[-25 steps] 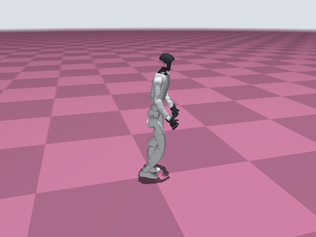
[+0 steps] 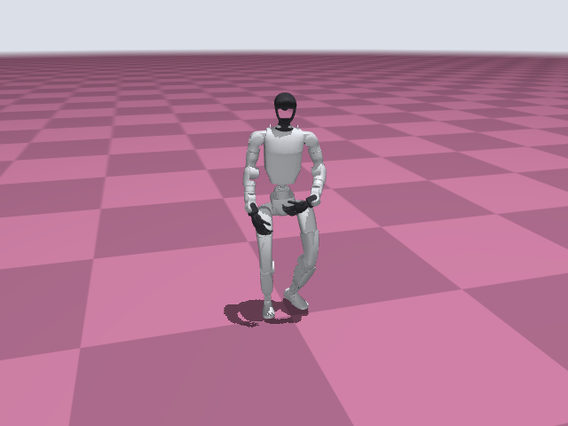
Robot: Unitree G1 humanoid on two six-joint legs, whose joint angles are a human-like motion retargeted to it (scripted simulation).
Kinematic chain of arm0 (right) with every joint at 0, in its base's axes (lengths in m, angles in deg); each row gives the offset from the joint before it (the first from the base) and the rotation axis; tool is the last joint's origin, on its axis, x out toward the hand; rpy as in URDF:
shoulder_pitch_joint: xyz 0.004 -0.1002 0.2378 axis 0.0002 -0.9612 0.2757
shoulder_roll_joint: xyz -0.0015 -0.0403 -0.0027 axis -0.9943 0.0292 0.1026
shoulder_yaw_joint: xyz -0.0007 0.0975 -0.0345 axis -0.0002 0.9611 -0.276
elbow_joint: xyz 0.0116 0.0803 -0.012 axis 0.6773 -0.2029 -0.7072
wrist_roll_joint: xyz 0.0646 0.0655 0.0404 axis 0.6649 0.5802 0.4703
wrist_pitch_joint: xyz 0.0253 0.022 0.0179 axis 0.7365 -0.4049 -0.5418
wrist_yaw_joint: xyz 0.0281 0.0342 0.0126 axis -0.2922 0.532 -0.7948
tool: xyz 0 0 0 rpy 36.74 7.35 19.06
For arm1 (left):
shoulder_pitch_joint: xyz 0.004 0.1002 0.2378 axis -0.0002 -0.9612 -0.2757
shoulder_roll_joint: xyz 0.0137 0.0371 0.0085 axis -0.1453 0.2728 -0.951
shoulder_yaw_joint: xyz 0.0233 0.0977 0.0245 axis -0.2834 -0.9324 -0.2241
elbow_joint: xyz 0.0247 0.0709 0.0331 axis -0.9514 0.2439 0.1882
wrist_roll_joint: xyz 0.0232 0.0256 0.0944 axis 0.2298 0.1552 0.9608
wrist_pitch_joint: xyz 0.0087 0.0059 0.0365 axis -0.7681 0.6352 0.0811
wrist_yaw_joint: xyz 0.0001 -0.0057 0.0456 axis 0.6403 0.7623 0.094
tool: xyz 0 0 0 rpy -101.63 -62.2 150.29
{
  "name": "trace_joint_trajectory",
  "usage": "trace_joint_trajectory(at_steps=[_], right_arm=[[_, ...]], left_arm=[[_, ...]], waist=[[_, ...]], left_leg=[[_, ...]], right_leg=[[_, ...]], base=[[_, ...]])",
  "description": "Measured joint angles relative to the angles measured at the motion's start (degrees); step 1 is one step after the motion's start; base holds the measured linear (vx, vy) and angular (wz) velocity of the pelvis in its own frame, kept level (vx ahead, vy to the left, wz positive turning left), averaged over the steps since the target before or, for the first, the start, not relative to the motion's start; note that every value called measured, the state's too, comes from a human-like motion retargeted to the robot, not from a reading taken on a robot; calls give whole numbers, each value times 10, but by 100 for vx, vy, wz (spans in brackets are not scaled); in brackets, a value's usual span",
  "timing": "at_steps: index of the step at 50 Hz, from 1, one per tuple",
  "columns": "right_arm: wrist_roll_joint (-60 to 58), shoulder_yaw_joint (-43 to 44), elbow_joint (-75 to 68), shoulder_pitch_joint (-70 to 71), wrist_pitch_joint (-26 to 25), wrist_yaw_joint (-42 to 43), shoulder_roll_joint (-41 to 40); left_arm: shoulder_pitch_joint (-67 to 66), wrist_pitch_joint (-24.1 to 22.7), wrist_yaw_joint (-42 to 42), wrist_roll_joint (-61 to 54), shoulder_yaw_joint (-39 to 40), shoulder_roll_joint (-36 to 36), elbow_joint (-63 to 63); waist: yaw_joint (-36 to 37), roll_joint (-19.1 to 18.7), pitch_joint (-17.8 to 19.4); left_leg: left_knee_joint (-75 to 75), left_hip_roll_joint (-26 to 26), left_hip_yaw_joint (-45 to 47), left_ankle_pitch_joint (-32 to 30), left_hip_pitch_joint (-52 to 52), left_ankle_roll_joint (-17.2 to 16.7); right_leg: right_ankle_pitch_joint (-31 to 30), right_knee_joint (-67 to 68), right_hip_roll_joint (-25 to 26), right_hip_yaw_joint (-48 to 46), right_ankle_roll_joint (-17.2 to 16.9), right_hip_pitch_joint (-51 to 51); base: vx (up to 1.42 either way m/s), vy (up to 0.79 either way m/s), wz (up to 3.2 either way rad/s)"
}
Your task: Dance
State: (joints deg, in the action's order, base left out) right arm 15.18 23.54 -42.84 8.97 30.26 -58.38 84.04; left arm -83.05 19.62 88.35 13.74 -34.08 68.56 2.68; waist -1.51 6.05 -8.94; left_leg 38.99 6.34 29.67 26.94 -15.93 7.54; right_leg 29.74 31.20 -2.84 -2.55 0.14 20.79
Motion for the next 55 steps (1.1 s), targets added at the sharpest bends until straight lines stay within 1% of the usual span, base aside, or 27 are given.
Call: trace_joint_trajectory(at_steps=[3,5,7,10,13,16,18,22,26,30,35,38,40,42,45,46,47,48,50,52,55], right_arm=[[13,8,14,-3,-2,-7,0],[22,13,21,-1,-3,-6,1],[30,20,25,12,-5,-3,1],[28,15,23,23,-3,13,-5],[18,8,16,42,1,29,-11],[8,0,8,58,6,39,-14],[5,-3,2,65,9,40,-15],[9,-3,-6,66,17,29,-14],[16,2,-8,57,16,10,-8],[25,12,-15,42,5,-10,3],[44,35,-29,28,-19,-28,14],[55,52,-37,29,-34,-36,23],[60,65,-38,35,-41,-39,31],[63,80,-26,41,-45,-42,43],[67,111,20,45,-45,-49,59],[68,122,60,37,-53,-55,70],[69,132,97,29,-58,-60,78],[69,140,129,21,-59,-62,83],[67,149,186,9,-61,-66,88],[65,152,221,4,-61,-68,89],[63,153,230,1,-58,-52,87]], left_arm=[[13,-3,21,17,-14,-10,-12],[21,-6,30,23,-21,-13,-31],[29,-4,39,26,-24,-17,-64],[27,-10,40,30,-25,-13,-89],[25,-16,35,33,-17,-12,-112],[24,-19,33,36,-7,-14,-127],[25,-21,33,39,1,-16,-133],[27,-23,34,40,14,-21,-136],[29,-25,32,35,25,-24,-130],[32,-24,27,31,36,-28,-109],[32,-13,15,30,54,-25,-40],[29,-7,-3,37,69,-21,24],[27,-5,-20,44,80,-19,69],[21,-5,-34,56,92,-19,111],[1,0,-44,76,114,-24,168],[-6,0,-42,85,126,-23,191],[-15,2,-40,92,137,-22,211],[-26,6,-36,96,145,-23,225],[-45,12,-36,101,163,-23,250],[-56,16,-40,101,176,-24,267],[-63,18,-55,95,184,-25,284]], waist=[[13,-38,-7],[19,-59,-18],[23,-68,-36],[25,-72,-34],[23,-61,-24],[18,-36,-9],[14,-17,-1],[8,14,5],[5,29,6],[4,37,9],[5,41,19],[7,41,34],[8,37,48],[3,26,60],[-7,-5,66],[-6,-37,56],[-9,-59,48],[-19,-65,44],[-50,-57,39],[-87,-33,36],[-121,-22,48]], left_leg=[[44,31,-68,36,-40,-15],[37,40,-90,48,-48,-24],[-42,19,-94,30,-29,-26],[-58,8,-99,32,-15,-30],[-95,-29,-104,26,8,-24],[-142,-78,-109,8,34,-18],[-177,-109,-115,-9,50,-14],[-248,-152,-136,-51,73,-10],[-299,-168,-154,-87,90,-12],[-319,-168,-167,-109,97,-15],[-287,-156,-183,-110,83,-19],[-210,-141,-190,-88,48,-20],[-123,-125,-189,-60,8,-19],[-2,-93,-172,-14,-34,-9],[159,-30,-167,36,-67,-1],[181,7,-177,48,-75,-10],[188,31,-182,56,-76,-19],[165,29,-180,53,-62,-25],[80,-4,-170,45,-27,-32],[-32,-59,-153,35,10,-27],[-89,-88,-131,53,27,-24]], right_leg=[[-21,-23,54,7,6,-2],[-35,-41,75,7,7,-3],[-77,-133,75,9,7,-34],[-57,-85,65,4,10,-21],[-17,1,34,0,16,7],[20,95,-12,-4,23,39],[39,135,-41,-7,28,56],[59,150,-70,-1,37,70],[60,140,-78,-3,41,66],[57,124,-77,-12,43,56],[52,107,-72,-32,46,39],[51,102,-69,-51,50,29],[51,104,-64,-66,53,23],[53,107,-50,-83,58,21],[46,106,-6,-99,70,32],[16,55,39,-104,79,30],[-8,17,71,-107,84,31],[-19,8,78,-103,83,39],[-24,23,65,-90,76,70],[-6,76,27,-69,62,116],[15,141,6,-51,46,166]], base=[[-4,-1,-93],[0,8,-35],[2,15,10],[-7,15,33],[-7,17,59],[-8,14,70],[-6,10,70],[-4,5,66],[-1,-4,44],[-1,-11,27],[-4,-14,27],[-10,-14,35],[-14,-11,42],[-17,-8,36],[-19,-5,-21],[-16,-3,-84],[-15,-2,-85],[-16,0,-49],[-17,3,-4],[-19,5,17],[-21,4,-7]])
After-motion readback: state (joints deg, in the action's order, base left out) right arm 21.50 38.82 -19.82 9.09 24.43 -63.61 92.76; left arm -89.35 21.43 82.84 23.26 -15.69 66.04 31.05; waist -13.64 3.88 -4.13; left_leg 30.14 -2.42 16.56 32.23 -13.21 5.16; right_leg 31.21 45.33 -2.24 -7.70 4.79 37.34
